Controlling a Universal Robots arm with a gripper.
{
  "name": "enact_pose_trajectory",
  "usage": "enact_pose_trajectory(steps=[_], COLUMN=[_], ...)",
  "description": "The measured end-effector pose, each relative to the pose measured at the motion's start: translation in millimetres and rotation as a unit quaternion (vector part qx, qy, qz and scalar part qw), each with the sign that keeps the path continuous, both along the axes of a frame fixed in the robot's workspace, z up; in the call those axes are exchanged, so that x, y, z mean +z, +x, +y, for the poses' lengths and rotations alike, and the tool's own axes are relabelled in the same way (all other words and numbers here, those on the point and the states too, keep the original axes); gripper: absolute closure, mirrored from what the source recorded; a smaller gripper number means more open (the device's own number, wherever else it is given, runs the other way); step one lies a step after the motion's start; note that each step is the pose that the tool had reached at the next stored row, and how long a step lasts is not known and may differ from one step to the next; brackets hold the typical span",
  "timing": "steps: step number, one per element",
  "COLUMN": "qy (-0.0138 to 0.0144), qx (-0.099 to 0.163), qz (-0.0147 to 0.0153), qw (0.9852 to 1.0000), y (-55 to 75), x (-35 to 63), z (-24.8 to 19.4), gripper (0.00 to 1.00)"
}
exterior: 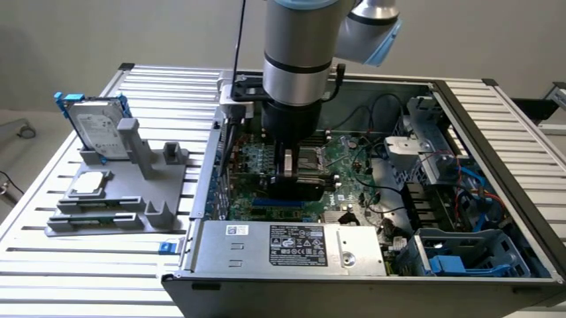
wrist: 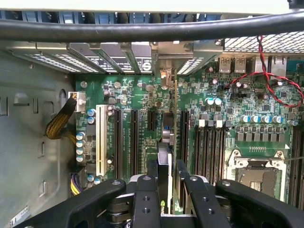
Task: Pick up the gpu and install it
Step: 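Insert the gpu into the slot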
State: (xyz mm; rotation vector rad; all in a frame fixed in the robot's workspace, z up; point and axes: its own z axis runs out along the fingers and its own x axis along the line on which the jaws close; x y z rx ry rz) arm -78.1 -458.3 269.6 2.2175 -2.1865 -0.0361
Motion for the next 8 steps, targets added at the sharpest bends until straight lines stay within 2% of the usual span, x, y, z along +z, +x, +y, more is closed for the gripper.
enact_pose_trajectory(steps=[8], qy=[0.0002], qx=[0.0], qz=[0.0006], qw=[1.0], y=[-1.4], x=[-1.6], z=[0.0], gripper=[0.74])
